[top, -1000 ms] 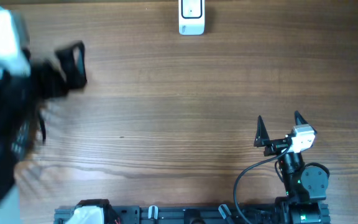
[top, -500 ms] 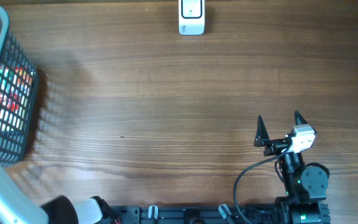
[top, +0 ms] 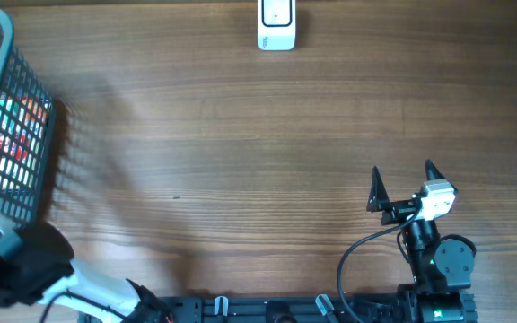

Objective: Scan the item barcode
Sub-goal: 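Swing the left gripper over the grey basket and reach down inside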

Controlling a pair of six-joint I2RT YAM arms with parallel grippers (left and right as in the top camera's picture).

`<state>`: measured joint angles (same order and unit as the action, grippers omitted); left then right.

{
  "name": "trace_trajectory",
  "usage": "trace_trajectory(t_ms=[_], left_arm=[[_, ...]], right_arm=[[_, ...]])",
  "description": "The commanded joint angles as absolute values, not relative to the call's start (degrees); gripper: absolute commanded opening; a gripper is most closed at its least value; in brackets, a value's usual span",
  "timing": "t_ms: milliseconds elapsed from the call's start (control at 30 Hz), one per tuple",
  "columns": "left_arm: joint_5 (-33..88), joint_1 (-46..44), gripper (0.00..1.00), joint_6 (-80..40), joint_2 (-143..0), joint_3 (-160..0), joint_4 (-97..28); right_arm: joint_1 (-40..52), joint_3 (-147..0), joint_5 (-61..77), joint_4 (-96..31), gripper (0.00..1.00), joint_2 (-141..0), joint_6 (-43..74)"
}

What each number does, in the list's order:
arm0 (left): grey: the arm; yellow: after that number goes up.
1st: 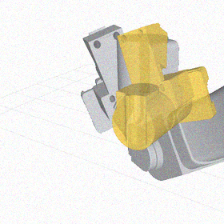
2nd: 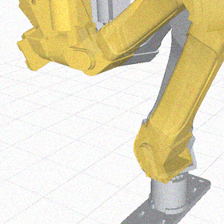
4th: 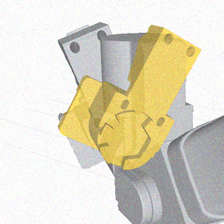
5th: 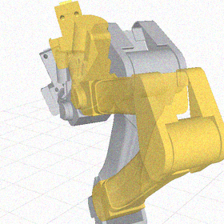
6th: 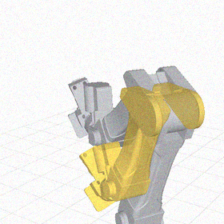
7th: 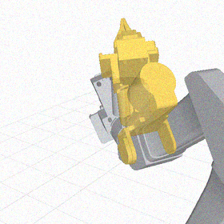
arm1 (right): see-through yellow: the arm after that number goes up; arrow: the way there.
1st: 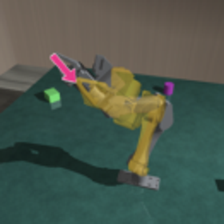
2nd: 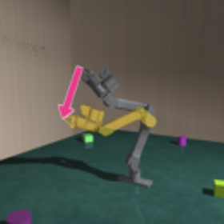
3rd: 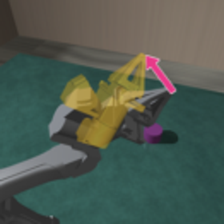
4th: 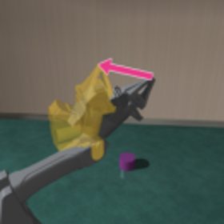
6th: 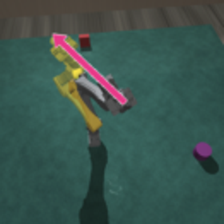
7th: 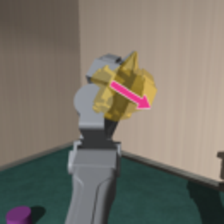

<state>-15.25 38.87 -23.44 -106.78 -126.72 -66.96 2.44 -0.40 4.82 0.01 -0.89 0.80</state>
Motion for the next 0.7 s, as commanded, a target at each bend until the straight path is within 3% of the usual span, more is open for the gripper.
trace_trajectory(t_ms=[0, 233, 367, 667], left_arm=[[-14.6, 40.5, 1.0, -22.1, -111.9, -127.7, -66.2], [-9.9, 40.8, 0.95, -20.1, -118.7, -127.5, -65.1], [-2.5, 40.8, 0.98, -14.2, -122.9, -127.5, -65.1], [-2.6, 40.9, 0.93, -12.1, -128.3, -127.5, -64.7]], right_arm=[[2.4, -0.3, 4.3, 0.1, 1.0, -0.4, 1.5], [2.4, -0.3, 4.3, 0.1, 1.0, -0.4, 1.5], [2.4, -0.3, 4.3, 0.1, 1.0, -0.4, 1.5], [2.4, -0.3, 4.3, 0.1, 1.0, -0.4, 1.5]])
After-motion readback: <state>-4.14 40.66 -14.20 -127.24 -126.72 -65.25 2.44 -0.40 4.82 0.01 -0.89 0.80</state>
